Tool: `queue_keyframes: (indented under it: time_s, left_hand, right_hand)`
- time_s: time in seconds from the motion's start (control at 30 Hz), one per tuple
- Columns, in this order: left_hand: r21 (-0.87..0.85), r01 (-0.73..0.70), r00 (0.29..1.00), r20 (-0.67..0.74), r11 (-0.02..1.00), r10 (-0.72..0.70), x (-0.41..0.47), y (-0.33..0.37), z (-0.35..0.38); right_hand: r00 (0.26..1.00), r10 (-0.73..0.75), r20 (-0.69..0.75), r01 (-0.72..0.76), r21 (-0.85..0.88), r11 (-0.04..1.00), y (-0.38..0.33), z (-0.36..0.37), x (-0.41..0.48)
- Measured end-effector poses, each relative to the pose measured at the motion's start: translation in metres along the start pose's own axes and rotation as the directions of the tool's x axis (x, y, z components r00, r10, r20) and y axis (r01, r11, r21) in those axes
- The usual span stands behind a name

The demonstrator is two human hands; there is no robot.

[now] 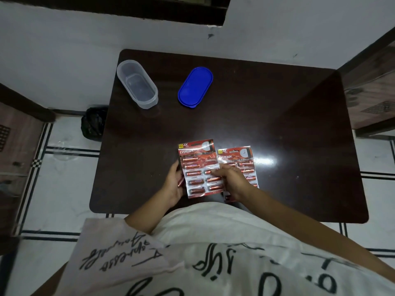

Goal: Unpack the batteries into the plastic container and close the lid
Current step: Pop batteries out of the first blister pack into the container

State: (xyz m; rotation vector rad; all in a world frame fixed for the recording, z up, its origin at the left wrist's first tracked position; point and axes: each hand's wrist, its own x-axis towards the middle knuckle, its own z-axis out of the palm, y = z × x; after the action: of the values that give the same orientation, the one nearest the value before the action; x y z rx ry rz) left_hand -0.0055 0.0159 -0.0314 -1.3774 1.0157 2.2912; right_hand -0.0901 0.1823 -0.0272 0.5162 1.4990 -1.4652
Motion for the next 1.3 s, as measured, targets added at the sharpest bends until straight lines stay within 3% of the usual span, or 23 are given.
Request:
queue_keyframes:
  time_s: [0.13, 0.27, 0.37, 0.87, 1.3]
  left_hand:
    - [-0.038, 0.093, 0.996, 0.013, 0.995, -0.093, 0.001, -0.002, -0.009]
    - [0.152, 0.094, 0.991, 0.081, 0.984, -0.108, 0.001, 0.000, -0.009]
    - [0.272, 0.017, 0.993, 0.110, 0.962, -0.048, 0.003, -0.003, -0.008]
    - [0.355, -0.066, 0.997, -0.007, 0.933, 0.073, 0.009, -0.012, -0.003]
    - [0.425, -0.056, 0.996, -0.041, 0.904, 0.081, 0.012, -0.013, -0.004]
  right_hand:
    - [1.000, 0.023, -0.014, -0.023, 0.024, 0.999, 0.000, 0.000, 0.002]
    - [0.999, 0.027, 0.020, -0.028, 0.048, 0.998, -0.002, -0.001, -0.001]
    - [0.999, 0.035, 0.036, -0.037, 0.039, 0.999, -0.002, -0.001, -0.003]
    - [0.999, 0.049, 0.023, -0.048, -0.012, 0.999, 0.002, -0.006, -0.002]
    - [0.990, 0.140, 0.027, -0.138, -0.067, 0.988, -0.003, -0.004, -0.004]
